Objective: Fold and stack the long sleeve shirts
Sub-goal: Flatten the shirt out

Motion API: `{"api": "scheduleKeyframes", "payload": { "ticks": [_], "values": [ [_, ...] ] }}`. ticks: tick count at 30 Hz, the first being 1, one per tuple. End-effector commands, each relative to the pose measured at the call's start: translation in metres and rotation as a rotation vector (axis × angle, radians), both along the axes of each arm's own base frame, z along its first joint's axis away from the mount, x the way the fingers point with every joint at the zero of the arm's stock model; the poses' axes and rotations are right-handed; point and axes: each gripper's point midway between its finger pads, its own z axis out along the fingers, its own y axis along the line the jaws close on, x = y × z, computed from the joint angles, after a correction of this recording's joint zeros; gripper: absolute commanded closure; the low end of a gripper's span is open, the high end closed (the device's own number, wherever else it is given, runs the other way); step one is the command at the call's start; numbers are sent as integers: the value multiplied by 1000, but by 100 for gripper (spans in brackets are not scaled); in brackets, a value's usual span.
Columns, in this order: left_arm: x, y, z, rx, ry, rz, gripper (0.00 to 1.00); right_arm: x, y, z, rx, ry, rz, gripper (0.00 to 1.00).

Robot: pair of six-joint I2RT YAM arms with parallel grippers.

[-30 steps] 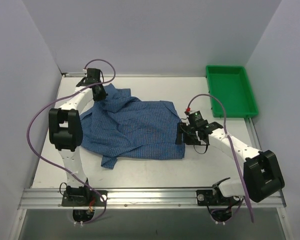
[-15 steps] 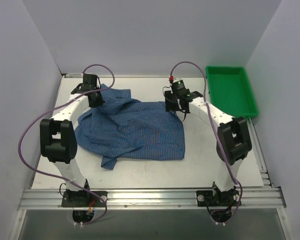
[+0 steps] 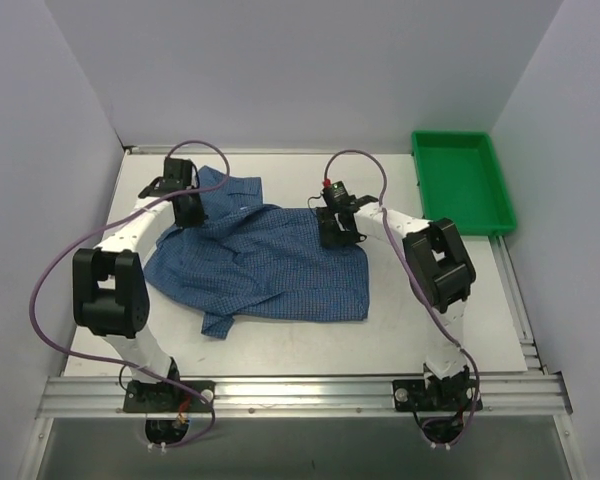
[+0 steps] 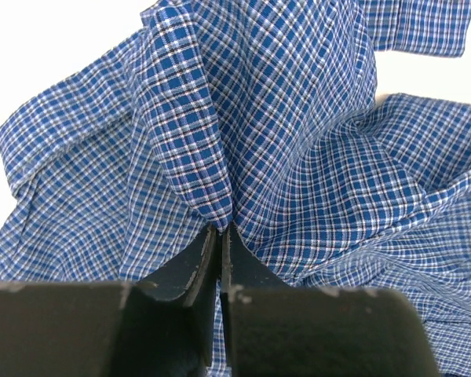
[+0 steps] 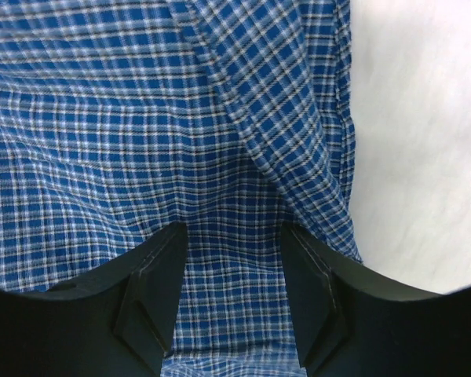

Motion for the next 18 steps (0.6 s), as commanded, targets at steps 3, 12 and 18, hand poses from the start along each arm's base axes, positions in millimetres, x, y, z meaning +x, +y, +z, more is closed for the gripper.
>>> {"api": "scheduleKeyframes", "payload": {
  "ticks": [3,12,18],
  "values": [
    [-17,-1,25,-18,-47,-20,91,-101,-19,-26,-86,198,-37,48],
    [-45,4,15,6,-23,-32,91,-165,-28,2,-78,196,30,48],
    [-44,4,13,8,-19,-42,91,-116,-17,59,-69,21,37,48]
  ]
}}
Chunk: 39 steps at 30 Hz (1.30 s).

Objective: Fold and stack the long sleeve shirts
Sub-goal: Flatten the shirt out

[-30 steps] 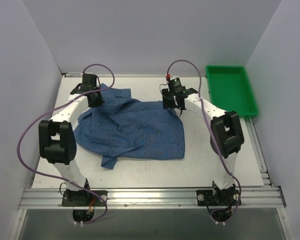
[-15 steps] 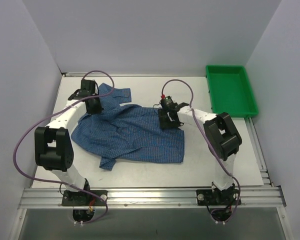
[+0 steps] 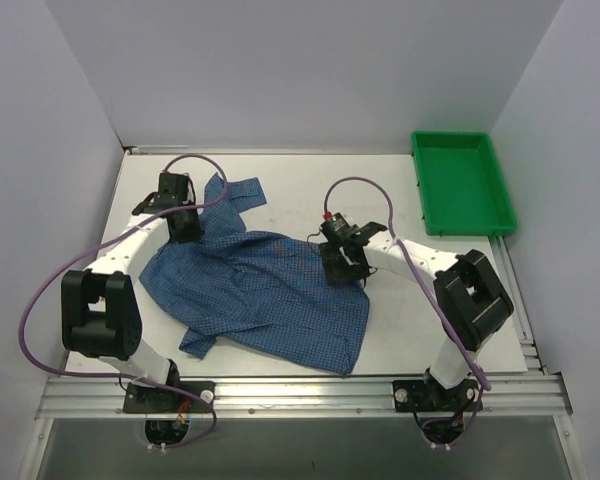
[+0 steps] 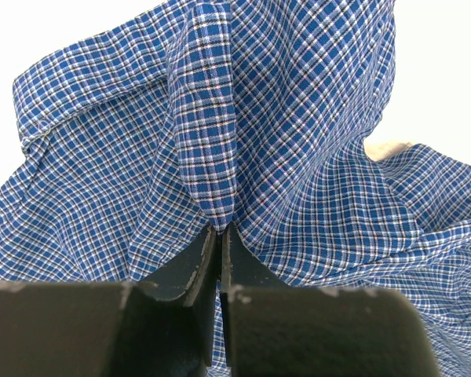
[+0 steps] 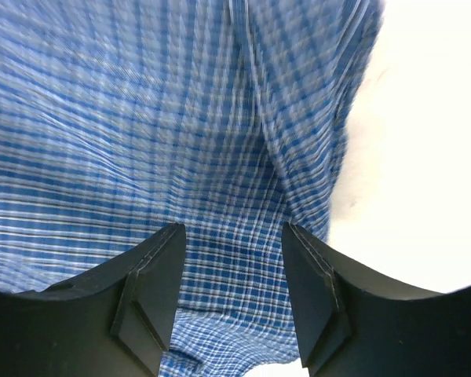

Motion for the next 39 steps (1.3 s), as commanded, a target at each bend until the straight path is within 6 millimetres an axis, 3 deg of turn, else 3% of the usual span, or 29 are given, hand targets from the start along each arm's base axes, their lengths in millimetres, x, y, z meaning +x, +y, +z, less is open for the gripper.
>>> {"api": "scheduleKeyframes", "payload": {
  "ticks": [1,3,6,16,25,31,32,36,38,39],
  "values": [
    [3,2,14,14,-43,-17,91,33,-2,43,-14,-116,-18,49],
    [4,2,15,16,-46,-19,91,50,2,52,-11,-153,-27,50],
    [4,1,14,16,-44,-22,91,69,3,49,-36,-167,-31,53],
    [5,2,15,22,-48,-22,91,103,14,19,-74,-149,-11,66],
    [5,3,14,28,-45,-22,91,107,-5,-7,-162,-130,-28,69],
    [4,5,11,37,-36,-16,91,108,-29,-11,-201,-132,-71,84],
    [4,7,12,40,-36,-13,91,108,-31,-10,-199,-130,-74,91],
    [5,12,14,63,-41,3,99,110,-39,5,-154,-143,-104,100],
    [9,18,24,58,-67,25,100,110,-41,28,-90,-166,-121,100],
    [11,17,29,31,-81,27,100,113,-46,50,-45,-203,-149,100]
  ]
}}
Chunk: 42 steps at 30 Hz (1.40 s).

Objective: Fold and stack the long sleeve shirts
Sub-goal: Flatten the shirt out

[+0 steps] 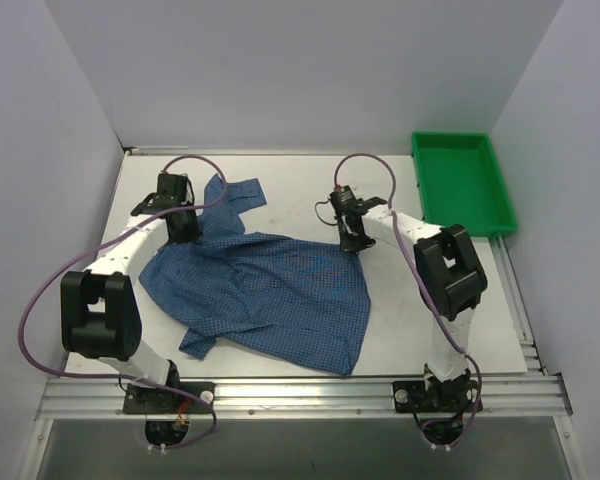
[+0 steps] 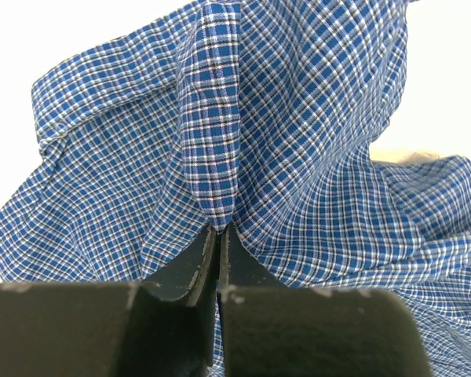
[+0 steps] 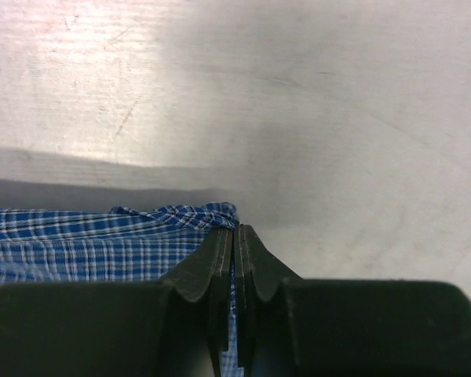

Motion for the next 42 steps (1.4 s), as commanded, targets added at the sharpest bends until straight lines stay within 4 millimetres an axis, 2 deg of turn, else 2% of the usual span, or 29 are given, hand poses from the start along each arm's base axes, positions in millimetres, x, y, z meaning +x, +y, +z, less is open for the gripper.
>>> {"api": "scheduleKeyframes", "payload": {
  "ticks": [1,2,3,5,6,8,9,12,13,15,16,17,18,19,20,21,22,24,25,26,29,33,35,37,38,39,40,41,42],
  "values": [
    [14,11,41,-24,-111,44,100,2,-18,67,105,-100,-58,100],
    [15,17,48,-39,-129,64,100,0,-16,77,160,-105,-57,100],
    [17,18,58,-51,-155,73,100,1,-26,102,208,-156,-80,100],
    [18,25,84,-63,-225,112,100,-9,-24,116,321,-153,-79,100],
    [18,28,91,-58,-248,127,100,-11,-34,135,369,-192,-102,100],
    [18,37,102,-52,-307,170,100,-14,-36,145,451,-221,-125,100],
    [18,51,102,-62,-311,213,100,-25,-34,146,514,-213,-123,100],
    [22,51,93,-129,-292,230,100,-25,-44,139,584,-248,-161,98],
    [25,50,85,-136,-274,228,100,-26,-44,135,584,-236,-163,98],
    [33,47,85,-153,-276,219,100,-26,-40,122,593,-196,-160,98],
    [38,46,75,-159,-254,215,100,-23,-39,119,593,-193,-162,96],
    [46,43,79,-178,-265,199,100,-21,-38,108,588,-166,-174,92],
    [54,42,78,-182,-274,194,100,-15,-40,106,576,-172,-182,83],
    [62,34,66,-214,-244,166,100,-11,-42,97,564,-155,-203,81],
    [69,32,63,-223,-238,158,100,-8,-41,96,560,-154,-209,77],
    [81,30,71,-229,-258,146,99,-4,-40,99,564,-160,-207,67],
    [88,27,56,-227,-224,142,98,-4,-38,99,568,-157,-203,61],
    [98,30,57,-216,-217,149,94,-4,-31,103,577,-155,-178,49],
    [100,33,44,-203,-182,160,93,-4,-29,106,567,-160,-165,47],
    [101,35,41,-190,-171,166,93,-11,-24,105,549,-143,-145,46],
    [94,43,28,-150,-127,190,93,-25,-17,103,464,-129,-80,45],
    [76,39,21,-149,-103,181,93,-36,-5,102,398,-127,10,45],
    [63,37,12,-153,-78,179,93,-32,2,111,394,-147,63,45],
    [55,36,17,-154,-90,175,93,-29,13,118,373,-166,146,45],
    [45,35,9,-155,-68,177,93,-23,19,124,367,-180,175,45],
    [40,34,13,-162,-79,183,93,-20,23,124,354,-185,203,45],
    [34,33,10,-168,-70,187,93,-20,32,124,346,-184,235,45],
    [23,32,-2,-170,-44,194,93,-18,37,113,331,-157,255,44],
    [18,31,-1,-176,-49,198,93,-14,42,113,333,-156,260,44]
  ]
}}
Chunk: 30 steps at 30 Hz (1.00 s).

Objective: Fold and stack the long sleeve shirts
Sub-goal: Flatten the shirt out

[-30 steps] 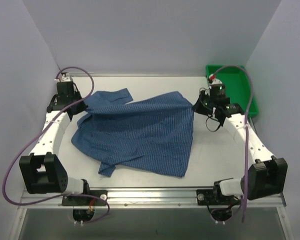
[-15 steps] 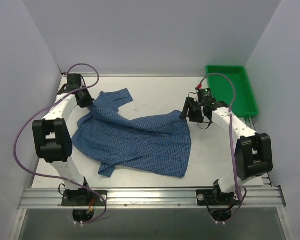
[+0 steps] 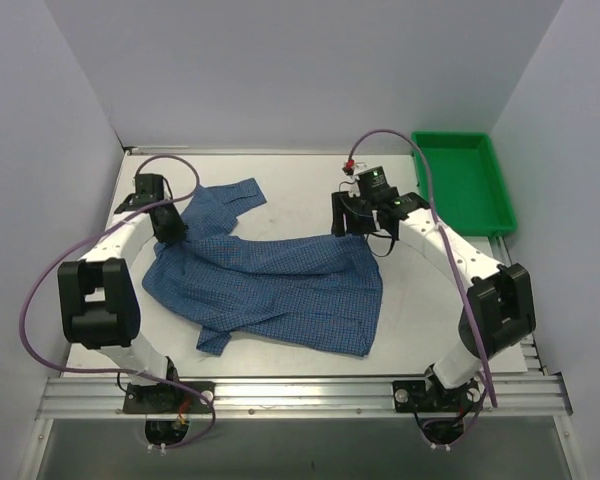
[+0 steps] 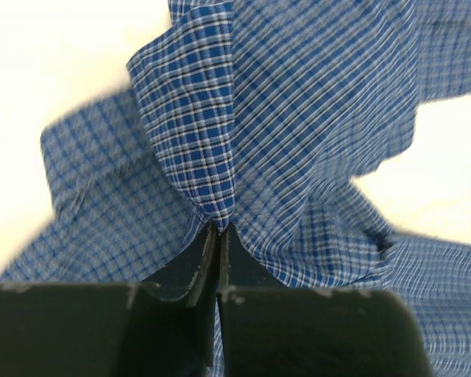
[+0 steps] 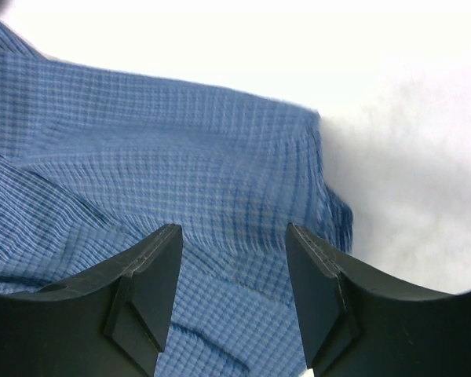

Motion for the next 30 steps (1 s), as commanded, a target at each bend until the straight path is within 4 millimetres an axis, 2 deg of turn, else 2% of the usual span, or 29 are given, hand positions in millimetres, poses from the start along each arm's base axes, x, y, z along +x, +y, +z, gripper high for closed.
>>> {"api": "scheduleKeyframes", "payload": {
  "ticks": [1,4,7,10,14,17,19,22,23,28,30],
  "values": [
    [-15,-8,10,-32,-40,1,93,10,18,-14,-73,0,87,44],
    [-37,-10,-10,-46,8,8,93,1,25,-38,-91,61,91,45],
    [-50,-18,-21,-85,38,-4,93,-25,27,-68,-122,142,106,45],
    [-54,-19,-22,-95,40,-6,93,-51,29,-81,-150,181,134,45],
    [-55,-10,-21,-66,38,3,93,-90,12,-98,-233,216,163,45],
    [-56,-4,-22,-49,40,17,93,-110,0,-107,-274,230,163,45],
    [-55,-1,-23,-48,43,22,93,-116,-5,-109,-283,233,151,45],
    [-54,0,-23,-43,43,22,93,-116,-10,-103,-278,213,145,45],
    [-54,1,-23,-42,43,21,93,-114,-7,-93,-257,189,155,45],
    [-53,2,-21,-32,36,17,93,-86,-12,-52,-158,108,94,45],
    [-52,1,-20,-34,33,13,93,-70,-27,-43,-123,99,15,46]
  ]
}}
